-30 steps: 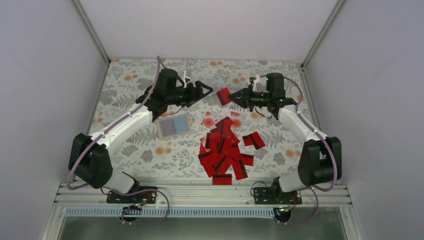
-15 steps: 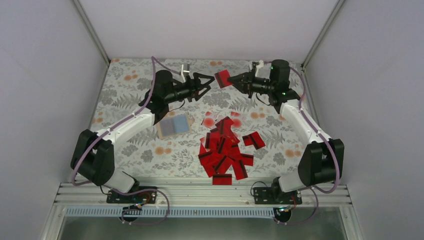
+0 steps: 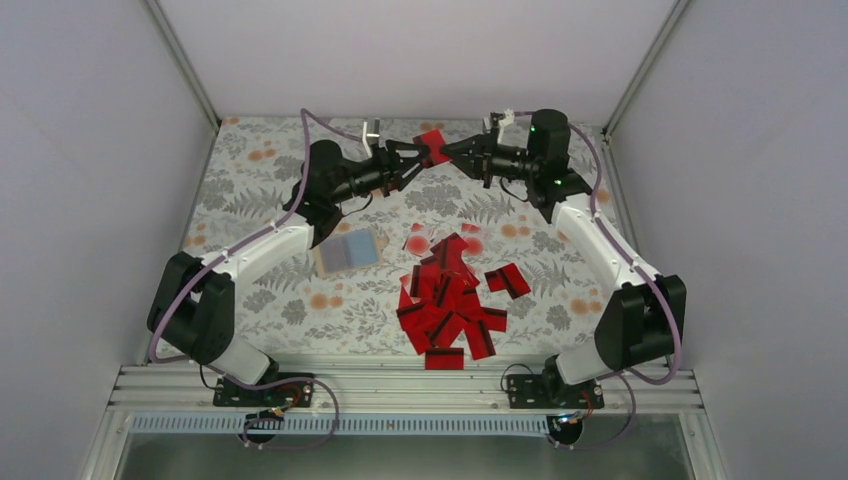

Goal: Put the credit cards into the card holder

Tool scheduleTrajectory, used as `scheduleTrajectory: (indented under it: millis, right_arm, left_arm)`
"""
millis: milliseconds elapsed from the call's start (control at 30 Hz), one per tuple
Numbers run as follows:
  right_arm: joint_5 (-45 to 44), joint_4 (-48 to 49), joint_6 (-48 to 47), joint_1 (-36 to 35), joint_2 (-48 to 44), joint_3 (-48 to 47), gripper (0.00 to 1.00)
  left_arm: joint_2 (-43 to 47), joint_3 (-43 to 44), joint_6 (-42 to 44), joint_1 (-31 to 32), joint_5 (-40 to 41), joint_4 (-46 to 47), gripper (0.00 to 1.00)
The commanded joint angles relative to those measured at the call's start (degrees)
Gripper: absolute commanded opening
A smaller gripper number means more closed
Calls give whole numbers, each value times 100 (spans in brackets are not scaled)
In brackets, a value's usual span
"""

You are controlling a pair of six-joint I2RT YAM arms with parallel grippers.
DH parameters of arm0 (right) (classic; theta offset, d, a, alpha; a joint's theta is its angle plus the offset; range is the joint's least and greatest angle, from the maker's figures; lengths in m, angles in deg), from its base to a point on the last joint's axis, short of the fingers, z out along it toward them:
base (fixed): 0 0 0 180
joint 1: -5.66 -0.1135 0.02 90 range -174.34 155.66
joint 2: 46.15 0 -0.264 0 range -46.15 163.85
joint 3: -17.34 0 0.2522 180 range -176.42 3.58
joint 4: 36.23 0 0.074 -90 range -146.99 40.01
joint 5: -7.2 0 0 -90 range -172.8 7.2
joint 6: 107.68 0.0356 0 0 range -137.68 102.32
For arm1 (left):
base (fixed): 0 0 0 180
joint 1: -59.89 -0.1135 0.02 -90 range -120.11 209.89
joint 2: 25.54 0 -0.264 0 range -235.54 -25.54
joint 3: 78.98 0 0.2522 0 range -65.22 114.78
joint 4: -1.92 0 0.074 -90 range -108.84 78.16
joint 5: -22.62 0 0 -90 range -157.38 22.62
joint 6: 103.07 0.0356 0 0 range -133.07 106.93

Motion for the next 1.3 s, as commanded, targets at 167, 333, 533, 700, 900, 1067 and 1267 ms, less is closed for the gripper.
scheduleTrajectory:
  millis: [167, 333, 533, 700, 900, 1067, 1267]
  right_arm:
    - [-85, 145, 139, -205, 94, -239, 4]
    - [-85, 149, 110, -227, 89, -226, 4]
    - [-81, 149, 52, -253, 54, -222, 4]
    - [-96, 146, 47, -262, 21, -202, 4]
    - [-69, 174, 43, -295, 11, -206, 4]
    - [-38, 169, -145, -362, 23, -250, 4]
    - [-9, -116, -446, -411, 94, -355, 5]
  left_arm:
    - [63, 71, 8, -25, -7, 220, 31]
    - [204, 26, 91, -32, 162, 12, 27]
    - [296, -36, 67, -59, 247, 47, 26]
    - [379, -154, 11, -86, 303, 92, 23]
    - [395, -208, 28, -109, 295, -23, 16]
    - [358, -207, 67, -104, 287, -46, 5]
    - [464, -206, 310, -133, 333, -357, 2]
